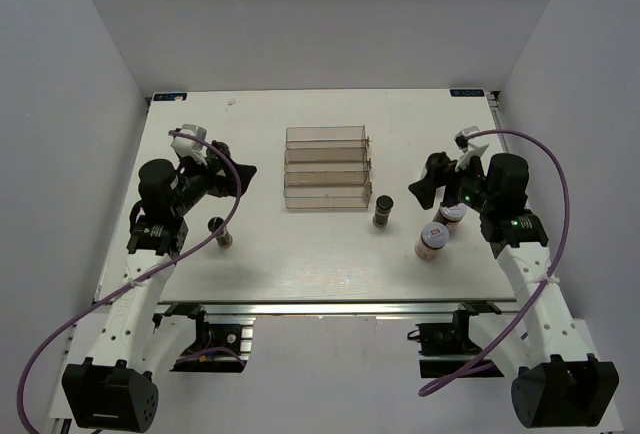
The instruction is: Organize the condiment bottles
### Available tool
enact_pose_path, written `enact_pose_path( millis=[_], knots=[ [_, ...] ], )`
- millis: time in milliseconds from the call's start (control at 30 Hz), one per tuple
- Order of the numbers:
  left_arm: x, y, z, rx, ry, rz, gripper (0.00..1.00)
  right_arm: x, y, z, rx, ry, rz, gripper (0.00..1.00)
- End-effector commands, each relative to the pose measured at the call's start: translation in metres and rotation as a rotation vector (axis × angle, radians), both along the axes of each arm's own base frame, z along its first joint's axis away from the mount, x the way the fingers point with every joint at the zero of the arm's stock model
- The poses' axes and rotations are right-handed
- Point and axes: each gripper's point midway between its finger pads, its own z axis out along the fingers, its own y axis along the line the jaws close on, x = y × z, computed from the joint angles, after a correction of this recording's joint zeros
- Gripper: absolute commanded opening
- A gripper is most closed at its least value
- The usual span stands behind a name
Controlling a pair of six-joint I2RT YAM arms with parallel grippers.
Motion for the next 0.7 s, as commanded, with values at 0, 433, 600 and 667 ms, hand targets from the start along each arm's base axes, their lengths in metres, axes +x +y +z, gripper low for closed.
enact_pose_path(
  millis=[0,433,600,667],
  knots=[
    [-0.001,0.002,0.001,0.004,-0.005,0.011,0.98,0.001,0.004,0.022,0.002,-0.058,0.037,0.89],
    [-0.001,0.002,-0.001,0.004,0.001,0.011,0.98,-0.004,-0.002,0.035,-0.222,-0.213,0.172,0.89],
    [-0.001,0.001,0.001,0.002,0.001,0.003,0.98,-0.002,-0.012,0.042,-0.292,-0.263,0.142,0.89],
    [-0.002,0.000,0.002,0.001,-0.001,0.000,0.98,0.002,-0.018,0.040,-0.328,-0.267,0.120,0.89]
  ],
)
